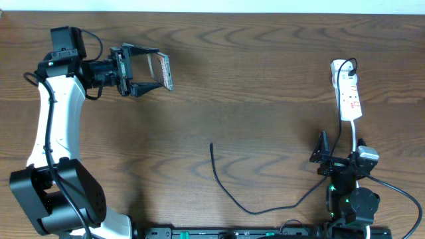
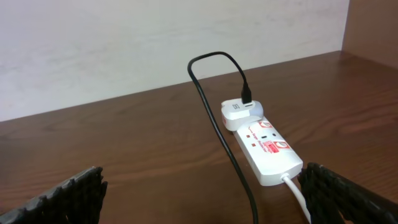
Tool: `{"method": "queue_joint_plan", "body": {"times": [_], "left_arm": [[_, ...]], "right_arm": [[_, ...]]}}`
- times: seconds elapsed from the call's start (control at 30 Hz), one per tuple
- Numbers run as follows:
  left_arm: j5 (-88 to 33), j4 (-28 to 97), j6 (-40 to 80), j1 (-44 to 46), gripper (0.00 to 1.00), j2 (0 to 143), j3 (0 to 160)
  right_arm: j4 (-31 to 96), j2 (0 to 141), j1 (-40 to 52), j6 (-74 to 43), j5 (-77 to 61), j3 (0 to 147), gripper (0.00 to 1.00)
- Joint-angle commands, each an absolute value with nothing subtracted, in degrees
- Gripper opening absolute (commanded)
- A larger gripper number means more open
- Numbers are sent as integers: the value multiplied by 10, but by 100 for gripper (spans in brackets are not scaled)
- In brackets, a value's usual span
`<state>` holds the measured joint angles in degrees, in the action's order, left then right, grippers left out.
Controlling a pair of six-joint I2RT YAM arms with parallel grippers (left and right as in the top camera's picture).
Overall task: Plug charger to phone and switch on socket
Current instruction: 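Lift the phone with the left gripper and hold it upright toward center, then pick up the black USB cable plug with the right gripper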
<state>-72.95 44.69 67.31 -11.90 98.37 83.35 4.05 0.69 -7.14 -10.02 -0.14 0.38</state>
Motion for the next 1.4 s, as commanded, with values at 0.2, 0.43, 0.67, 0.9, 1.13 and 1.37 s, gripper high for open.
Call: {"method": "queue_joint_plan", "body": {"times": [0.2, 0.43, 0.67, 0.9, 1.13, 1.37], "left_arm": [[-562, 475, 649, -115, 7, 969, 842], [-388, 509, 641, -93, 7, 969, 842], [-290, 547, 642, -60, 8, 971, 841], [-262, 548, 652, -50, 7, 971, 829], [-261, 541, 653, -50, 7, 971, 829], [-260, 528, 653, -50, 7, 971, 829]], "right_arm": [[43, 3, -67, -94, 5, 3, 99], [43, 3, -67, -94, 5, 3, 99], [42, 3, -67, -93, 15, 3, 99], [36, 3, -67, -93, 29, 3, 99], [-18, 3, -67, -159, -86, 4, 99], [-3, 60, -67, -159, -128, 91, 99]]}}
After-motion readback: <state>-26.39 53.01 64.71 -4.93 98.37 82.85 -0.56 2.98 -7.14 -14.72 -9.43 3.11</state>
